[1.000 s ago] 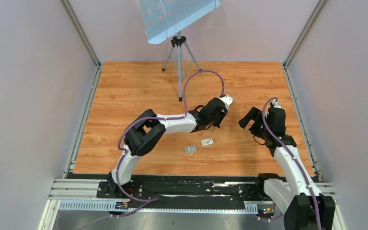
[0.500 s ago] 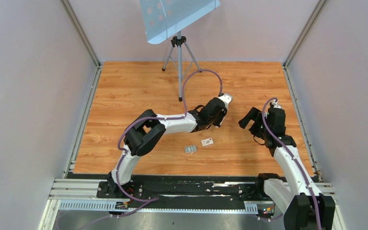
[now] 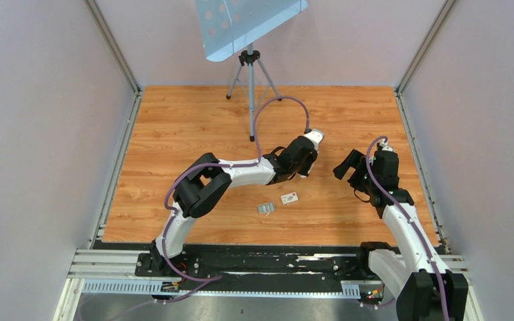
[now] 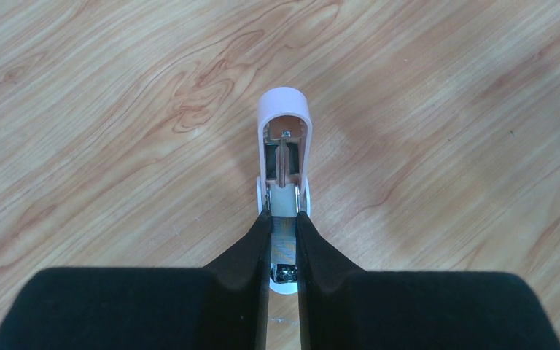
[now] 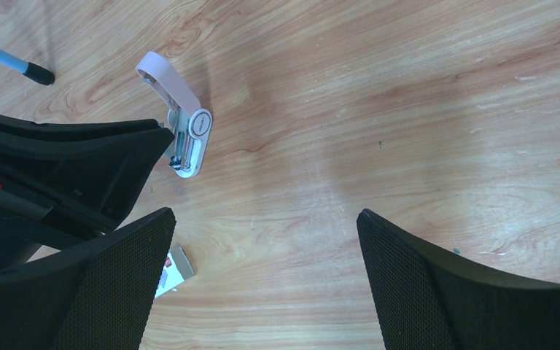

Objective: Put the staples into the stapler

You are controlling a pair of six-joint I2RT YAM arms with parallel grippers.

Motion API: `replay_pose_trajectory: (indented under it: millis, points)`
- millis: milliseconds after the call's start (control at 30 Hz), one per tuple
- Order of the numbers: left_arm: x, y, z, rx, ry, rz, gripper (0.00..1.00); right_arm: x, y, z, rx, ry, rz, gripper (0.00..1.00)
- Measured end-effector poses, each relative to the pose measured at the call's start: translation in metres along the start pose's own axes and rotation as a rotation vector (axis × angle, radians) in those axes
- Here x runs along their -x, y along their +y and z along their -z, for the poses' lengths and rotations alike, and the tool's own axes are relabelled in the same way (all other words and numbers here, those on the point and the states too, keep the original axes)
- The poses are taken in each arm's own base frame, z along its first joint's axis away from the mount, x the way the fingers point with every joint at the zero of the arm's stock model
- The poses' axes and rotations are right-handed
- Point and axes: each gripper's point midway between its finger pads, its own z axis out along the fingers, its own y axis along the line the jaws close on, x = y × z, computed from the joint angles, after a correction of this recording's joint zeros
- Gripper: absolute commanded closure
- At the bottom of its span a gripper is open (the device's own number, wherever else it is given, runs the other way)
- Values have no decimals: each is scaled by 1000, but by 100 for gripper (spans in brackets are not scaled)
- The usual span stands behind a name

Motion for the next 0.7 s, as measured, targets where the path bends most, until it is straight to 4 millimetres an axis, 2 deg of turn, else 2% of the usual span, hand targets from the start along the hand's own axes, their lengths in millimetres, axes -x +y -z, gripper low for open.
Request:
replay_pose_trajectory:
  millis: [700]
  points:
    - [6, 0, -2, 10, -31, 15, 85, 0, 0, 0, 0, -1, 0, 0]
